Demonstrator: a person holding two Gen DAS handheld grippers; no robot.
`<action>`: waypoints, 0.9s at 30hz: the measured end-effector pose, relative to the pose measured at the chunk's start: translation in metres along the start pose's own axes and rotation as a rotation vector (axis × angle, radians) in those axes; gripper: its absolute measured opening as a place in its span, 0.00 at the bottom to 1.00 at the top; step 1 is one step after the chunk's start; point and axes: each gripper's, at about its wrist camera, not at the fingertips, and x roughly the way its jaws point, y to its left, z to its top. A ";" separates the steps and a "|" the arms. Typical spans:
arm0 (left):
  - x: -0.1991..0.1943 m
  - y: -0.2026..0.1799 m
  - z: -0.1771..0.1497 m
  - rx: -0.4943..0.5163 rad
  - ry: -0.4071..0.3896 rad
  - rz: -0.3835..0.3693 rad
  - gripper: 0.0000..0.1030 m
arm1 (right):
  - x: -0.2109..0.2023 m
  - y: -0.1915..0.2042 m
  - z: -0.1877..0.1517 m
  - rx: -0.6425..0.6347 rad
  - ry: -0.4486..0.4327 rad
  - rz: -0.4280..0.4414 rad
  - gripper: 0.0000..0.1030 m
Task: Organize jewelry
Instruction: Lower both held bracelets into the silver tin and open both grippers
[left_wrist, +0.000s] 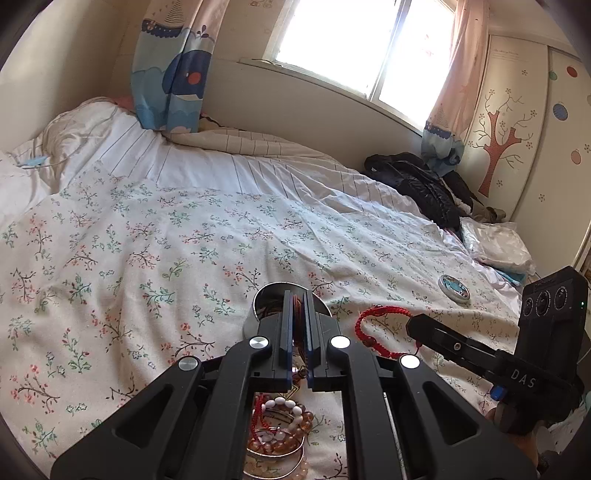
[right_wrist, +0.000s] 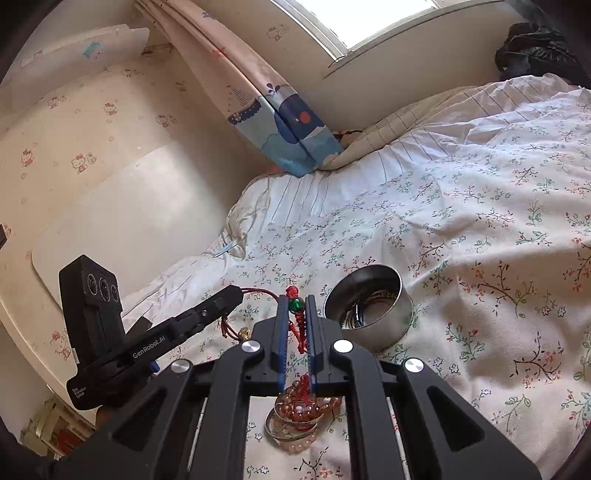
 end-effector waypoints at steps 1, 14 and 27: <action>0.002 -0.002 0.001 0.002 -0.001 -0.004 0.05 | 0.000 -0.001 0.001 0.006 -0.006 -0.009 0.09; 0.043 -0.008 0.016 -0.023 0.026 -0.039 0.05 | 0.026 -0.019 0.016 0.060 -0.014 -0.083 0.09; 0.095 -0.001 0.015 -0.045 0.127 -0.038 0.05 | 0.051 -0.029 0.024 0.064 0.018 -0.103 0.09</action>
